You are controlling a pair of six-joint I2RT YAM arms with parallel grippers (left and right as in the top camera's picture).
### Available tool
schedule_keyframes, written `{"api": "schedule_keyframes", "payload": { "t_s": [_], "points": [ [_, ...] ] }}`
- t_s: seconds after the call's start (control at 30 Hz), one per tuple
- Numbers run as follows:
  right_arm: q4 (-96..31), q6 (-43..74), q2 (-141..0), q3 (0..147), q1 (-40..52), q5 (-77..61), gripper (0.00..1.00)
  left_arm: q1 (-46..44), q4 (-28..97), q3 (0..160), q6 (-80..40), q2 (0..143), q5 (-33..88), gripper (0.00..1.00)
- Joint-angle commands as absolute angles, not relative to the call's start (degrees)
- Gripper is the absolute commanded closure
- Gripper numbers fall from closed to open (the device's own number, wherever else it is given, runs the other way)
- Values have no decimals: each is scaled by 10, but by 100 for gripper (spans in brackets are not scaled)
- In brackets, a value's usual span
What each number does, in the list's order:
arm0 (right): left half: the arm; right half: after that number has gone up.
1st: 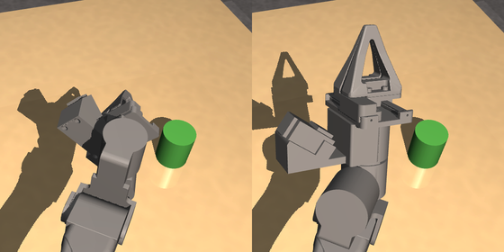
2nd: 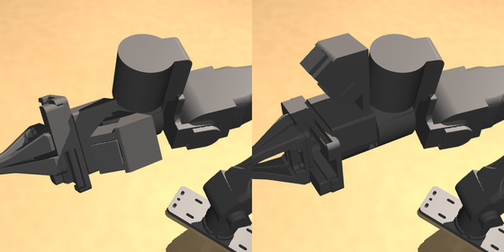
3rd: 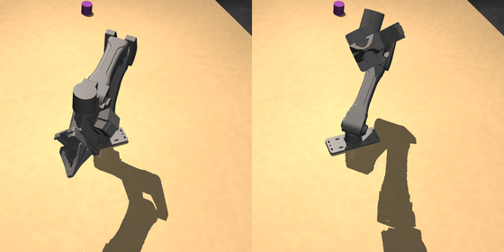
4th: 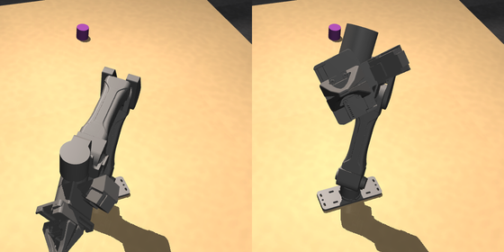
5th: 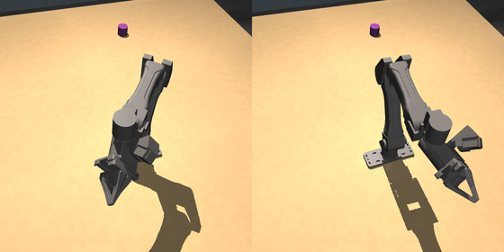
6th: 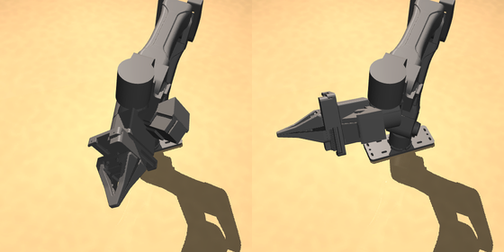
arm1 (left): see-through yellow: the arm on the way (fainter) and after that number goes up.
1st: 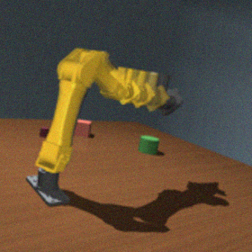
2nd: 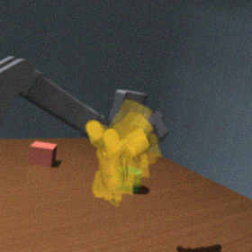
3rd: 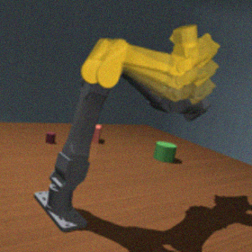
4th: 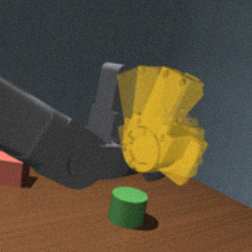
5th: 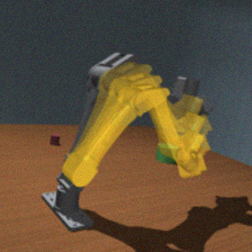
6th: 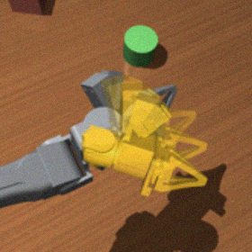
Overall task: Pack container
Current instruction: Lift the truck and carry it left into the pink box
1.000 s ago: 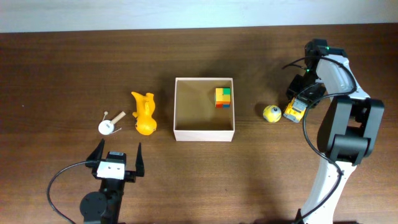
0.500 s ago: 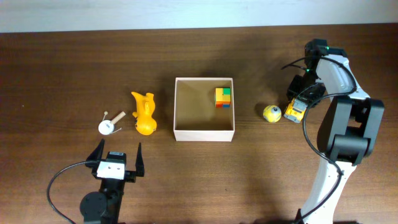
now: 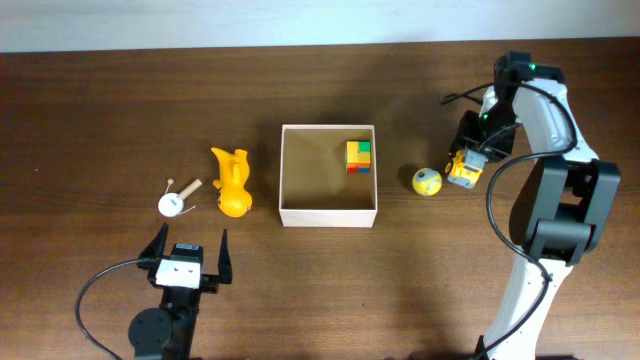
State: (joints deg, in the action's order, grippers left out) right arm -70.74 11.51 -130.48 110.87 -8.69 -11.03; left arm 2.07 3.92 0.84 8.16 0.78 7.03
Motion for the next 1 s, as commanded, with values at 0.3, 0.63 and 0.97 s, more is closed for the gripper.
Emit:
{"api": "schedule_keyframes", "payload": {
  "t_s": [0.3,0.63,0.97],
  "points": [
    [-768,7,-1288,1230,-82,-315,51,23,41,5,91,3,66,1],
    [-767,-42,-1288,1232,-55,-596,51,22,41,5,91,3,66,1],
    [-747,-43,-1286,1233,51,-611,51,23,41,5,91,3,66,1]
  ]
}}
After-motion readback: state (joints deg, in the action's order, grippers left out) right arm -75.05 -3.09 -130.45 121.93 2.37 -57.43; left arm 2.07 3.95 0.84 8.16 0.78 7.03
